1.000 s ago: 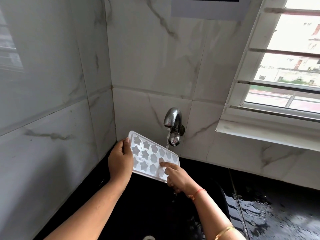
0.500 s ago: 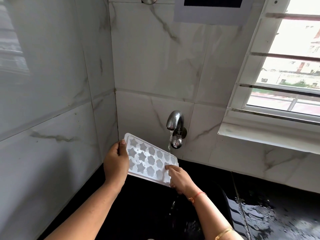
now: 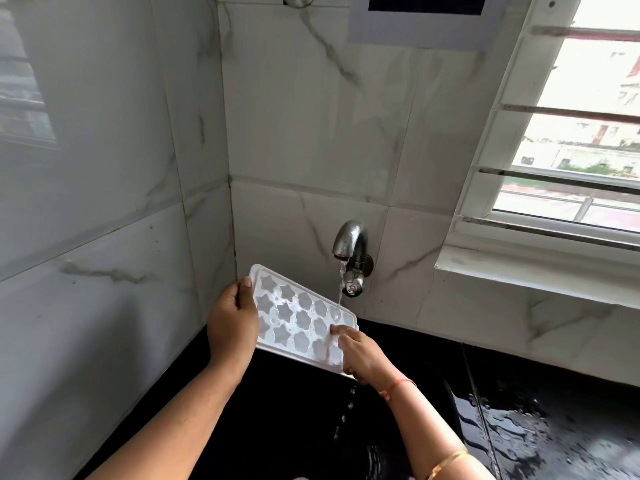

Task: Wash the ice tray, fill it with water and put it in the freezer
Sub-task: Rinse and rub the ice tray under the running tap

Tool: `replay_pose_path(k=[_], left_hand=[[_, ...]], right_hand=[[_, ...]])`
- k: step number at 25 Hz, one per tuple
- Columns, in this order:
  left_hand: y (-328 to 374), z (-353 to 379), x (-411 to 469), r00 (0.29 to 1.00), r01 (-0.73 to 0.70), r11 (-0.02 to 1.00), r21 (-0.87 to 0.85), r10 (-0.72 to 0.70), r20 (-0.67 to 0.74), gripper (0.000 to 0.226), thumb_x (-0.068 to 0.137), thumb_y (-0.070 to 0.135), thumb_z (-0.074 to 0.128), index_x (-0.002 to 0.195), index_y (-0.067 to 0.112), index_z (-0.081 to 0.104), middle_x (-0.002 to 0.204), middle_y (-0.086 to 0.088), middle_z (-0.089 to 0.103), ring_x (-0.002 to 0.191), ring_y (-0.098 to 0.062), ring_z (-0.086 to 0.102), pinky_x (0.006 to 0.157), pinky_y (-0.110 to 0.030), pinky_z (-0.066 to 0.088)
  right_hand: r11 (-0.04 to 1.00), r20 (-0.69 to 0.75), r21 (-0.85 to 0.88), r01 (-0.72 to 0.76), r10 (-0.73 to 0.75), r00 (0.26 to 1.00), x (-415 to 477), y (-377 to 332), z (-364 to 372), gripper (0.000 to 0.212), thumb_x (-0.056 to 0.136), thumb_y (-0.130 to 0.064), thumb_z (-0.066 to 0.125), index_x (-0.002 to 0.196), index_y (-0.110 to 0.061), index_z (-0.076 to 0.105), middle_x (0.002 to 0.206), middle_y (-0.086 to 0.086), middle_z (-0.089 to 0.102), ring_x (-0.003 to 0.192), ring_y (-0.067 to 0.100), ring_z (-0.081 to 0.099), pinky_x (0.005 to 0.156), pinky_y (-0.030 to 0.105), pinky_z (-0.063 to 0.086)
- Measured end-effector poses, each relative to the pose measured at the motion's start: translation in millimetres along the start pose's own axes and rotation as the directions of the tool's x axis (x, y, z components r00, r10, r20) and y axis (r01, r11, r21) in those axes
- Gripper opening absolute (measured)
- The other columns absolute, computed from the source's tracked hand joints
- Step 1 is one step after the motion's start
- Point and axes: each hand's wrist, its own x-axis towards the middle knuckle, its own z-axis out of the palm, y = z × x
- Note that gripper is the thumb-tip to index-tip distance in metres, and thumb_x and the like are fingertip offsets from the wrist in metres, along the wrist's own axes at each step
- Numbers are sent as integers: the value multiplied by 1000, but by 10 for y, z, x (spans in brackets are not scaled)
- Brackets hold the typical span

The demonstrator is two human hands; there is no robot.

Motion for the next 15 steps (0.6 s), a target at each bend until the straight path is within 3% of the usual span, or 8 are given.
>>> replay_pose_path(k=[3,7,10,12,15], left_hand=[[-6,-6,1,1000,15,1000,-14,-15,9,34,96,27,43,70,6,49,58,-9,50,83,-45,55,61,-31,29],[-6,17,-30,1000,-4,1000,-18,4,-4,38,96,26,43,82,-7,56,80,-31,59,86,-46,55,62,-30,28],[36,3,-18,1000,9,1000,-20,-9,-1,36,96,26,42,71,1,51,62,-18,53,84,-46,54,61,-31,28],[23,5,-12,1000,13,1000,-16,-13,-2,36,96,26,43,72,1,52,62,-18,52,81,-46,53,61,-31,28],[4,19,-37,1000,11,1000,-2,-11,0,34,96,26,43,74,3,54,56,-8,46,66,-34,46,61,-30,28]], right_hand=[[1000,14,-8,0,0,1000,-39,9,-5,21,95,-20,36,97,-20,57,63,-17,41,36,1,40,34,10,29],[1000,7,8,-14,14,1000,-27,-4,-17,33,93,-14,33,117,-20,54,67,-8,47,44,8,42,31,11,28],[1000,6,-9,-4,4,1000,-30,13,-43,30,93,-14,33,112,-21,55,66,-15,42,48,4,42,32,7,27],[1000,16,-29,-6,6,1000,-33,31,-30,24,93,-16,33,105,-21,54,64,-15,43,43,-2,43,33,7,28],[997,23,-75,5,-3,1000,-2,50,-1,29,94,-21,33,114,-23,54,67,-15,44,53,-2,42,38,9,31]])
